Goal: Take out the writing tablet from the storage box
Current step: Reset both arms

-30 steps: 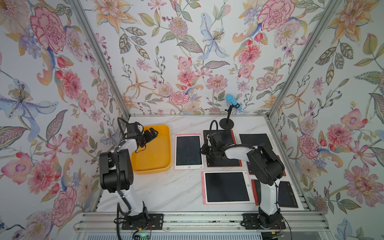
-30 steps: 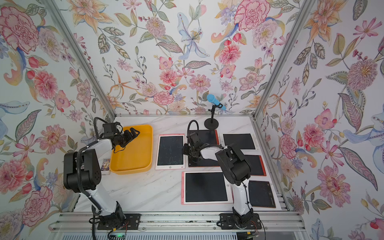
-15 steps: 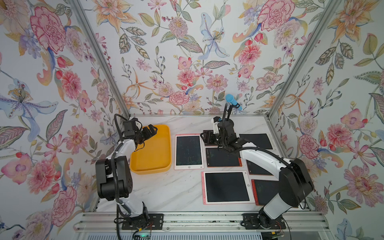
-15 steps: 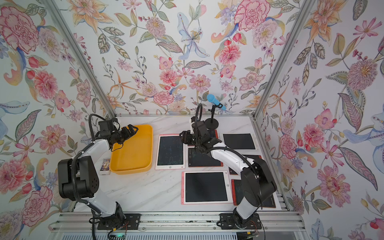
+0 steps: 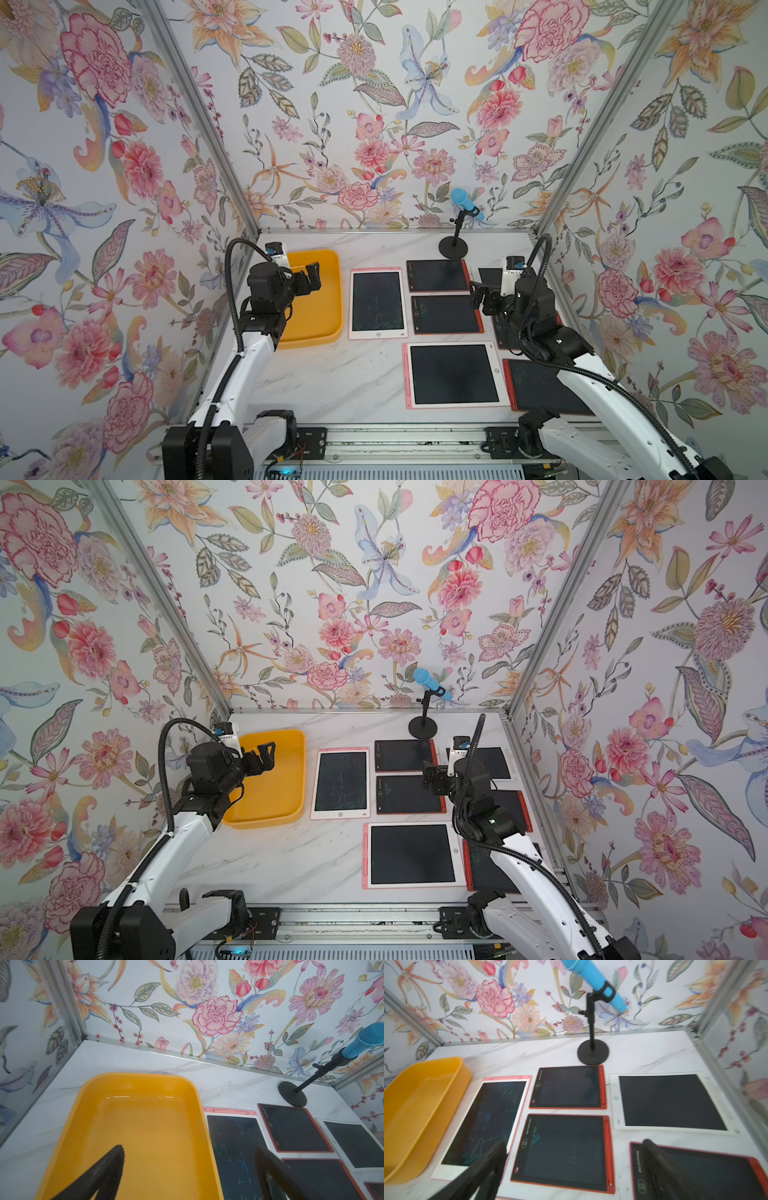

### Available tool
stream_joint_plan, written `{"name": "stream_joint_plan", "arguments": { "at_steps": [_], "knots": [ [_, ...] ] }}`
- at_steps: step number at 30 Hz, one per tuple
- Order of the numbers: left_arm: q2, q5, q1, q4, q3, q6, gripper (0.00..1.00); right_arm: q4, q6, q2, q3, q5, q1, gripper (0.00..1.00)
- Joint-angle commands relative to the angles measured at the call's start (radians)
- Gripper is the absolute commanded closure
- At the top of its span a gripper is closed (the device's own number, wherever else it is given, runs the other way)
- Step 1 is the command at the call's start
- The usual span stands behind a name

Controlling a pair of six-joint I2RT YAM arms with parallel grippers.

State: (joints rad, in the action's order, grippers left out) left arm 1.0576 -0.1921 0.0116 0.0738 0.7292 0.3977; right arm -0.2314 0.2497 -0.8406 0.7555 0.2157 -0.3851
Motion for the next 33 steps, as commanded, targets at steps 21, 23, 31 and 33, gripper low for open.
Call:
{"name": "stream_joint_plan", "arguments": {
  "at_steps": [21,23,31,33],
  "knots": [
    [0.079,0.434,-0.002,0.94,-0.576,-0.18,0.01,0.302,-0.044,0.035,-0.336,0.211,0.236,0.0],
    [0.131,0.427,-0.001,1.025,-0.598,-0.186,0.01,0.373,-0.067,0.031,-0.39,0.195,0.257,0.0],
    [0.246,0.416,0.004,1.142,-0.592,-0.259,0.01,0.618,-0.099,-0.092,-0.481,0.177,0.319,0.0],
    [0.256,0.411,0.01,1.148,-0.585,-0.282,0.01,0.709,-0.115,-0.166,-0.492,0.178,0.334,0.0]
  ]
}}
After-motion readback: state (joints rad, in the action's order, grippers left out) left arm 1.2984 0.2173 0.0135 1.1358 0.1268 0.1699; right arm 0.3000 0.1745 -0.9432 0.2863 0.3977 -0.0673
